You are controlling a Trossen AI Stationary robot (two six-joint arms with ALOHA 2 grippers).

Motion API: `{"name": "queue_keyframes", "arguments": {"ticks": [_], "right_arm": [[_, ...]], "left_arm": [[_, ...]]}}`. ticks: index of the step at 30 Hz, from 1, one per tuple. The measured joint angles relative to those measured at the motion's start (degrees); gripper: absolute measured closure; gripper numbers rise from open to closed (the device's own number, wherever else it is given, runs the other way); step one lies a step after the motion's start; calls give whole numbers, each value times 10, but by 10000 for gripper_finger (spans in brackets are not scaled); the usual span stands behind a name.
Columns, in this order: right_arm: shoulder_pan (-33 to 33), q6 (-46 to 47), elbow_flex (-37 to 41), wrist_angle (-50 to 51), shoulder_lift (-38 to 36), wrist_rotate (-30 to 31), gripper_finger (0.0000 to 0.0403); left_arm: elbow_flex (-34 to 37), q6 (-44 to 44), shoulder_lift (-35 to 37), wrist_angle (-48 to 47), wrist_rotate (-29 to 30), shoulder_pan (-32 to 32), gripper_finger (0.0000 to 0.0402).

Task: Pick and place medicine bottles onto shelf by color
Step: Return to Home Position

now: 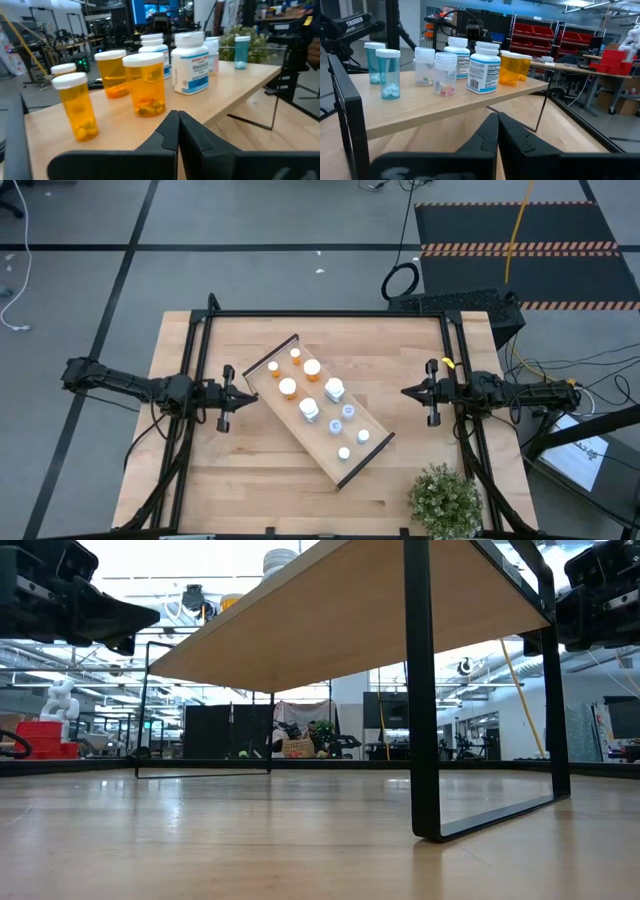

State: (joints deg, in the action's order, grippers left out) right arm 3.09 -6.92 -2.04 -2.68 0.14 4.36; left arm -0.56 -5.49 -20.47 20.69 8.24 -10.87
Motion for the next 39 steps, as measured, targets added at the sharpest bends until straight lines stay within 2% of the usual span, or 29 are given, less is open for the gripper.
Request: {"name": "queue_keyframes", "arguments": {"ticks": [14,39], "right_arm": [[0,1,0,14,0,0,403],[0,37,0,11,0,-1,403]], "left_arm": [[0,13,9,-23,-7,15,398],[-1,-16,156,-132,-23,15,398]]}}
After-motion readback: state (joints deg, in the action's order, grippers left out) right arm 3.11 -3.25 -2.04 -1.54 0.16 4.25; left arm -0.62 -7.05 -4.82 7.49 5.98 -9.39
